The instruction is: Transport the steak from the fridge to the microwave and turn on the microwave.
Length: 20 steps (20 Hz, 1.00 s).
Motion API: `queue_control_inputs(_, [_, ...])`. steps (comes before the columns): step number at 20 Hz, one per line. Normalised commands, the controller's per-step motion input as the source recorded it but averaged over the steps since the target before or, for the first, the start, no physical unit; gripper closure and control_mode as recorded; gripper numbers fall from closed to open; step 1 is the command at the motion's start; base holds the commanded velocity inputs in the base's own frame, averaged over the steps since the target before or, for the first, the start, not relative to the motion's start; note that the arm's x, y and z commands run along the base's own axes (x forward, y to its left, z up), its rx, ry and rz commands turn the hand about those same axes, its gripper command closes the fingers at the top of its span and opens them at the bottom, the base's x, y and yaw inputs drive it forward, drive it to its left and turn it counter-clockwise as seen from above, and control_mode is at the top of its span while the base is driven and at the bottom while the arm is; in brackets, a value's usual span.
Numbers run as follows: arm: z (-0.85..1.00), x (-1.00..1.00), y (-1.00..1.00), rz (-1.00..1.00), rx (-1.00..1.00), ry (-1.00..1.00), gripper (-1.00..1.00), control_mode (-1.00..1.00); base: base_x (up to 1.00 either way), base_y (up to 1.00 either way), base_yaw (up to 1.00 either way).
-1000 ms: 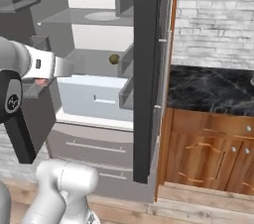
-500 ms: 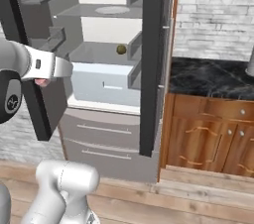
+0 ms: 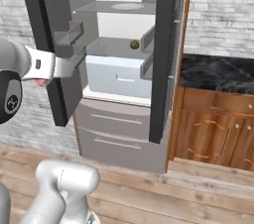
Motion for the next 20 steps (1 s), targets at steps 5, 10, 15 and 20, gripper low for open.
queue_control_inputs(5, [0.0,0.0,0.0,0.0,0.0,0.0,1.0,1.0,-0.38,0.0,0.32])
queue_control_inputs(10, [0.0,0.0,0.0,0.0,0.0,0.0,1.0,1.0,-0.36,0.02,0.33])
queue_control_inputs(15, [0.0,0.0,0.0,0.0,0.0,0.0,1.0,1.0,-0.24,0.11,0.35])
queue_control_inputs(20, [0.0,0.0,0.0,0.0,0.0,0.0,1.0,1.0,-0.29,0.1,0.35])
